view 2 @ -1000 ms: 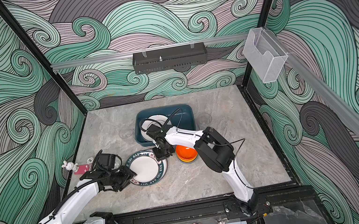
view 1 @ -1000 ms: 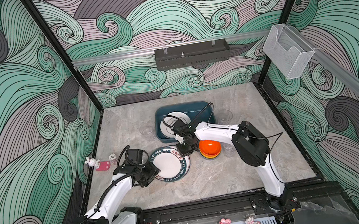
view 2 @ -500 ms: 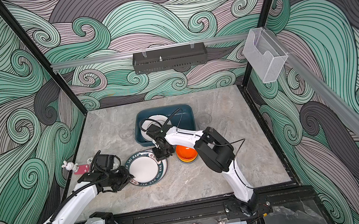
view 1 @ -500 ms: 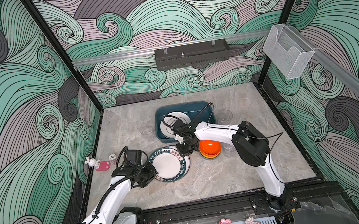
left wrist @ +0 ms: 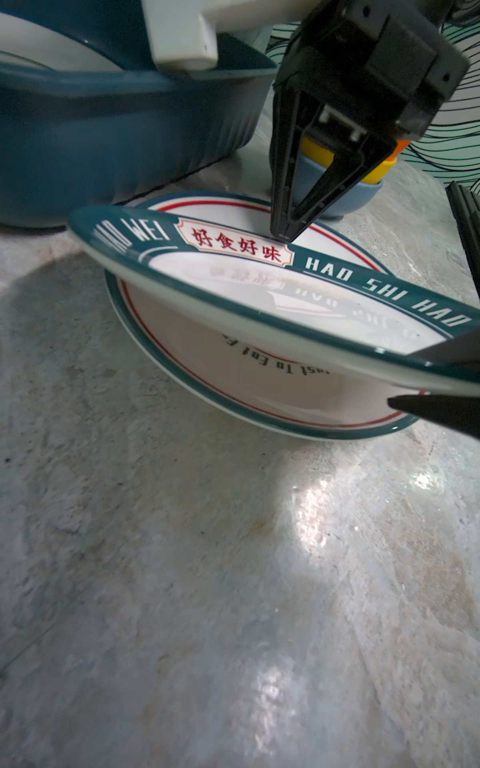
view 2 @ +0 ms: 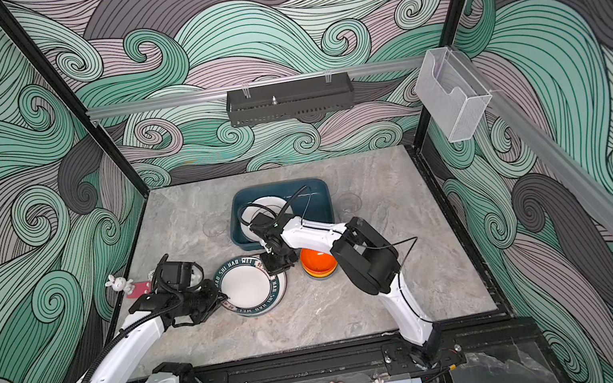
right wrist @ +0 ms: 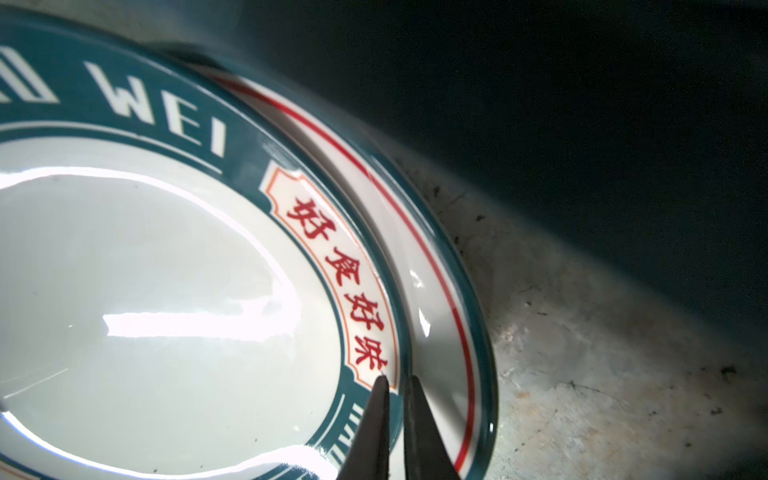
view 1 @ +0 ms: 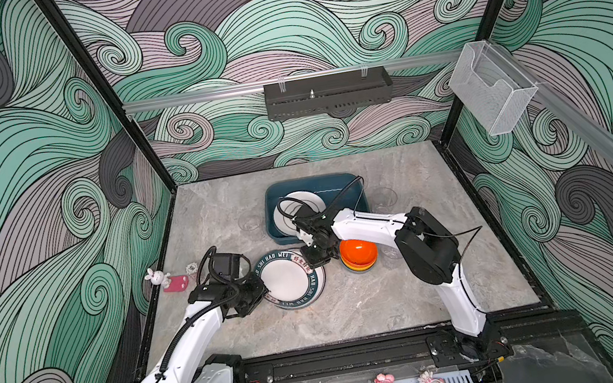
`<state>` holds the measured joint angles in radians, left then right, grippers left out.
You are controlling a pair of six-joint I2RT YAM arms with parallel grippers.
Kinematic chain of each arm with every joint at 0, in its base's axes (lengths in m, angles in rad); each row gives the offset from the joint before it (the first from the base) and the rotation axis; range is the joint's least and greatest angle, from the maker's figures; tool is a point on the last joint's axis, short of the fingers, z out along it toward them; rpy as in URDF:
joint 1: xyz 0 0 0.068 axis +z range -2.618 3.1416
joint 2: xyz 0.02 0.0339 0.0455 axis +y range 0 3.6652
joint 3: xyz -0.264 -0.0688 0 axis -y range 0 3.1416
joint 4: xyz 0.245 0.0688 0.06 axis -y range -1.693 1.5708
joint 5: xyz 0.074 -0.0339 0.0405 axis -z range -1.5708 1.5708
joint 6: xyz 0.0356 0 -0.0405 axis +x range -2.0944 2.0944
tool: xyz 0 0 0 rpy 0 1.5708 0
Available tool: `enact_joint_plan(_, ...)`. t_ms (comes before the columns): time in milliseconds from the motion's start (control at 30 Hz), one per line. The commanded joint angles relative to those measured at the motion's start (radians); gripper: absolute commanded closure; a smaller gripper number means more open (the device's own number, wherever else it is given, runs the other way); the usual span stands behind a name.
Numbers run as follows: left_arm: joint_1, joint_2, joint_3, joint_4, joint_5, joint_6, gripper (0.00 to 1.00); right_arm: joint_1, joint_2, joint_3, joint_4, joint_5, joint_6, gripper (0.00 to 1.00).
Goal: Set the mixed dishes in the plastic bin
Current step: 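Lift the teal-rim plate upright with the right gripper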
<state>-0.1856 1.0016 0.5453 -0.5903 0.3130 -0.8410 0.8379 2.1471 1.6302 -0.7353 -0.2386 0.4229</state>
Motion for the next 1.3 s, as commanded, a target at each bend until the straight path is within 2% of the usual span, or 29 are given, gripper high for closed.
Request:
enact_joint_plan(0, 0.004, -0.015, 0.026, -0.085, -0.049, 0.003, 1.00, 0.005, -0.053, 0.007, -0.010, 0.005, -0.002, 0.85)
enact_joint_plan(400, 0.008, -0.111, 0.067, -0.098, 0.002, -0.025, 1.00, -0.001, -0.218, -0.047, -0.005, 0.019, 0.007, 0.68)
enact_joint_plan(600, 0.010, -0.182, 0.099, -0.115, 0.041, -0.033, 1.00, -0.024, -0.331, -0.119, 0.036, -0.017, 0.033, 0.62)
enact_joint_plan(867, 0.010, -0.288, 0.107, -0.004, 0.095, -0.075, 1.00, -0.110, -0.493, -0.276, 0.166, -0.147, 0.108, 0.55)
enact_joint_plan(1133, 0.009, -0.241, 0.153, 0.089, 0.209, -0.111, 1.00, -0.212, -0.616, -0.461, 0.393, -0.309, 0.238, 0.52)
enact_joint_plan(1267, 0.006, -0.202, 0.171, 0.127, 0.268, -0.132, 1.00, -0.230, -0.648, -0.511, 0.474, -0.340, 0.270, 0.52)
